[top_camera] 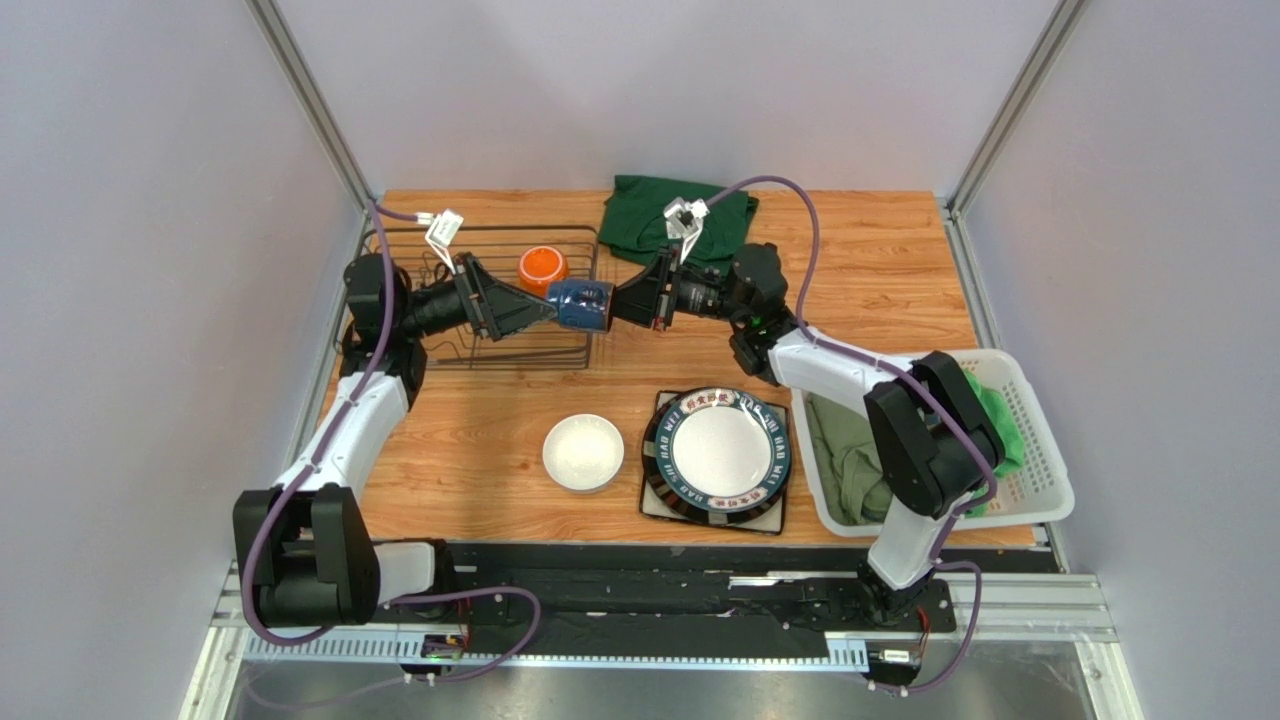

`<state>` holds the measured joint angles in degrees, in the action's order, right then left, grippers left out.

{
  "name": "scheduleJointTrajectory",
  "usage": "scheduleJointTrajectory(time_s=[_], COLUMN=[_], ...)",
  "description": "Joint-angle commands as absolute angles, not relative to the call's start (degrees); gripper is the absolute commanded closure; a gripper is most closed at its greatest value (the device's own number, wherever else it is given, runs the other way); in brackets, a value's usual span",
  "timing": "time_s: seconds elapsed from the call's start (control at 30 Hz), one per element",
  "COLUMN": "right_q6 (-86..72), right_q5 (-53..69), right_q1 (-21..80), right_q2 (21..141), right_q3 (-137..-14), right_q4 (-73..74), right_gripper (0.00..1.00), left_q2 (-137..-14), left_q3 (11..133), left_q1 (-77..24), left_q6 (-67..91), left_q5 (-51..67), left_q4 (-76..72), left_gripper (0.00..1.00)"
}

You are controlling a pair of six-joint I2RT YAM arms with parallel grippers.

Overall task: Unload the mixed dishes from the dish rack
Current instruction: Place the cup at the center of the board.

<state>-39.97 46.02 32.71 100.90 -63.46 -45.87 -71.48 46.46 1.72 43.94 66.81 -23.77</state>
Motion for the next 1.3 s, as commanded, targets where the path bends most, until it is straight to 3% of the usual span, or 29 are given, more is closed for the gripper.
scheduleJointTrajectory(time_s=[0.0, 0.13, 0.3, 0.5, 0.73, 1.27], right_q6=[-38.8, -34.3, -23.2, -7.0, 4.7, 25.4], right_q5=[45.2, 44.8, 41.7, 33.3, 23.1, 5.1], right_q1=[32.0, 31.8, 31.8, 31.9, 32.8, 43.7], right_q2=[95.8, 94.0, 91.2, 89.9, 89.3, 97.1], right_q3=[-63.0, -62.9, -64.1, -71.6, -77.1, -88.7], right_q4=[-48.7, -42.6, -27.9, -3.9, 10.7, 35.7], right_gripper=[1.0, 1.0, 1.0, 1.0, 1.0, 1.0], left_q2=[-69.4, -68.1, -66.2, -63.3, -65.0, -65.1], left_q3=[48.4, 49.7, 54.7, 60.0, 64.9, 66.8], left_q1=[3.5, 5.1, 6.1, 6.7, 8.0, 8.2], left_q6=[40.2, 36.3, 22.8, 10.7, -1.1, -14.8], left_q5=[66.5, 66.4, 63.1, 58.5, 55.2, 44.8], left_q4=[-22.2, -18.4, -1.2, 14.3, 31.6, 41.8], left_gripper=[0.09, 0.09, 0.09, 0.08, 0.09, 0.1])
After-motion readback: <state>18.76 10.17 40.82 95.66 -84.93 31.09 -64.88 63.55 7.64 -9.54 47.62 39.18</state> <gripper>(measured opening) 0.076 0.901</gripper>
